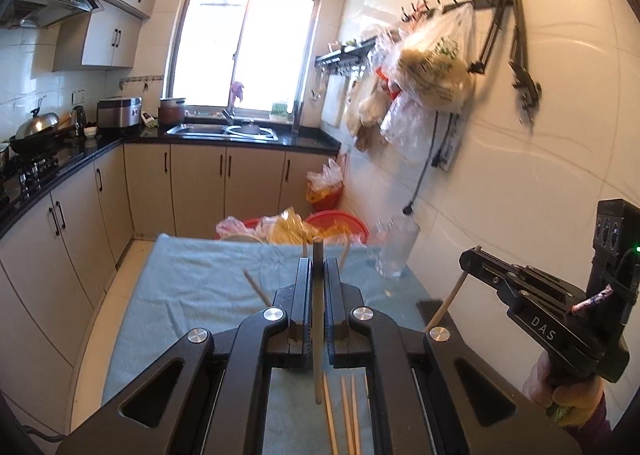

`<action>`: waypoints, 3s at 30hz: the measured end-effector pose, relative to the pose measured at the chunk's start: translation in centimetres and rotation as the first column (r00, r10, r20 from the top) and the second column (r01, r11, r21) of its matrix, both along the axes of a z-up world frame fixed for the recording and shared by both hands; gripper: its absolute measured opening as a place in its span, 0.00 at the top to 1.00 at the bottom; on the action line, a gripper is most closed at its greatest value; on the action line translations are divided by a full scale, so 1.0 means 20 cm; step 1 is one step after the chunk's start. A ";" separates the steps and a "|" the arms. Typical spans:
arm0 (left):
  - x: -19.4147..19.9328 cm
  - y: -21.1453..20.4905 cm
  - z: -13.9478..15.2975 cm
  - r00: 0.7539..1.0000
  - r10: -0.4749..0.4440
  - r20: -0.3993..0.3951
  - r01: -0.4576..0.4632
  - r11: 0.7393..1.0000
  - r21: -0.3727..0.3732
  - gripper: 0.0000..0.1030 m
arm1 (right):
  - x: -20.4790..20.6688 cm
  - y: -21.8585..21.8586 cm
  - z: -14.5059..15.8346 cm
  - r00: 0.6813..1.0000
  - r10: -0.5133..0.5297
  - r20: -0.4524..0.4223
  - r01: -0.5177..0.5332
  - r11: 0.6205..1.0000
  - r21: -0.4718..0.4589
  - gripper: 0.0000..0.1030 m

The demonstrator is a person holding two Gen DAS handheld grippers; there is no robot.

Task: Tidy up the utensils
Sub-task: 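Lift both held chopsticks upright and carry them toward the black holder, then open both grippers to drop the chopsticks into the black holder, then move both open grippers back down to the remaining chopsticks, then close the left gripper on a chopstick while the right gripper grasps another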

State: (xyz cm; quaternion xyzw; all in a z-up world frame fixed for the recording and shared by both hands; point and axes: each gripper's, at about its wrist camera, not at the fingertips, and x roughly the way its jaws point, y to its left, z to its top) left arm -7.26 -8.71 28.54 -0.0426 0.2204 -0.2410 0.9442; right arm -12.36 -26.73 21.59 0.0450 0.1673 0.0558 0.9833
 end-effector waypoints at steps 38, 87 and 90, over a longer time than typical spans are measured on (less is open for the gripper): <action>0.38 -0.12 -0.14 0.994 0.068 -0.081 -0.068 0.998 0.003 0.62 | 0.63 -0.10 -0.22 0.990 -0.083 -0.118 0.098 0.987 0.125 0.63; 0.19 -0.38 -1.35 0.818 0.009 -0.575 0.151 0.961 0.230 0.94 | 0.13 -0.10 -1.26 0.818 -0.020 -0.575 0.022 1.000 -0.003 0.89; 0.14 -0.30 -1.34 0.808 0.007 -0.590 0.157 0.961 0.227 0.94 | 0.06 -0.15 -1.26 0.806 -0.020 -0.592 0.009 1.000 -0.022 0.89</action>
